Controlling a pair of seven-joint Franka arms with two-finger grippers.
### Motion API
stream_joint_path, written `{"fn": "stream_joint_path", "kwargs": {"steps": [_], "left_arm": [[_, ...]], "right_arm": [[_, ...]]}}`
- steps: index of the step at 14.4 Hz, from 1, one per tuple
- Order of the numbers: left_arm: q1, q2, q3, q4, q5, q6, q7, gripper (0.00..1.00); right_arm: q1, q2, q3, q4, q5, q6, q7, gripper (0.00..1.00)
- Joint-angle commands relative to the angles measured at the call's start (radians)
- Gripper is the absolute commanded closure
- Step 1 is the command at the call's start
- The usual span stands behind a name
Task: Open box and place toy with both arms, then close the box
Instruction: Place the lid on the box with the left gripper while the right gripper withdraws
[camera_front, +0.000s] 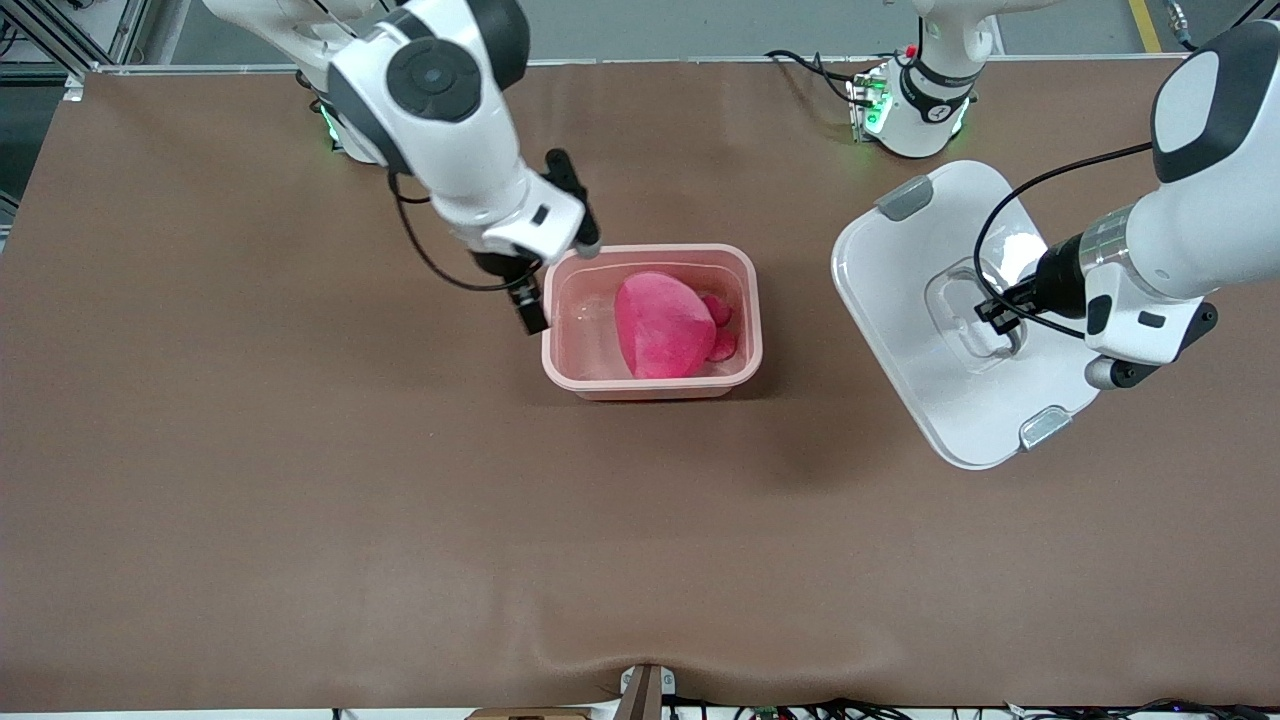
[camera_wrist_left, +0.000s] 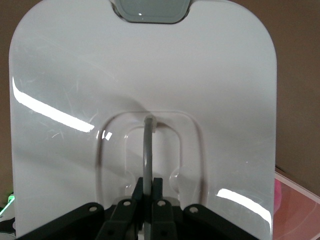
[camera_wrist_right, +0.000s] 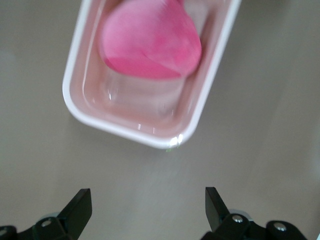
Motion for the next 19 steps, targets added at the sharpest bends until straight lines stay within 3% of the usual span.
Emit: {"fn": "stream_joint_path", "kwargs": {"steps": [1, 9, 11, 14, 16, 18, 19], "left_arm": [[0.002, -0.018, -0.001, 0.002, -0.014, -0.015, 0.004, 1.0], [-0.034, -0.013, -0.002, 0.002, -0.02, -0.011, -0.057, 1.0], [-0.077, 0.002, -0.001, 0.007, -0.02, 0.015, -0.141, 1.0], [-0.186, 0.033, 0.001, 0.007, 0.006, 0.084, -0.305, 1.0], [-0.246, 0.062, 0.001, 0.007, 0.03, 0.121, -0.433, 1.0], [-0.312, 0.094, 0.001, 0.007, 0.038, 0.172, -0.535, 1.0], [-0.336, 0.107, 0.001, 0.007, 0.044, 0.196, -0.591, 1.0]], "right_arm": [[-0.011, -0.015, -0.072, 0.051, -0.004, -0.077, 0.05, 0.0], [-0.006, -0.027, -0.288, 0.121, 0.022, -0.145, 0.318, 0.0], [-0.004, -0.027, -0.371, 0.141, 0.094, -0.2, 0.387, 0.0], [0.006, -0.023, -0.475, 0.194, 0.122, -0.232, 0.424, 0.0], [0.008, -0.018, -0.547, 0.224, 0.194, -0.237, 0.424, 0.0], [0.012, -0.016, -0.681, 0.226, 0.342, -0.238, 0.427, 0.0], [0.015, -0.016, -0.737, 0.226, 0.364, -0.237, 0.425, 0.0]]}}
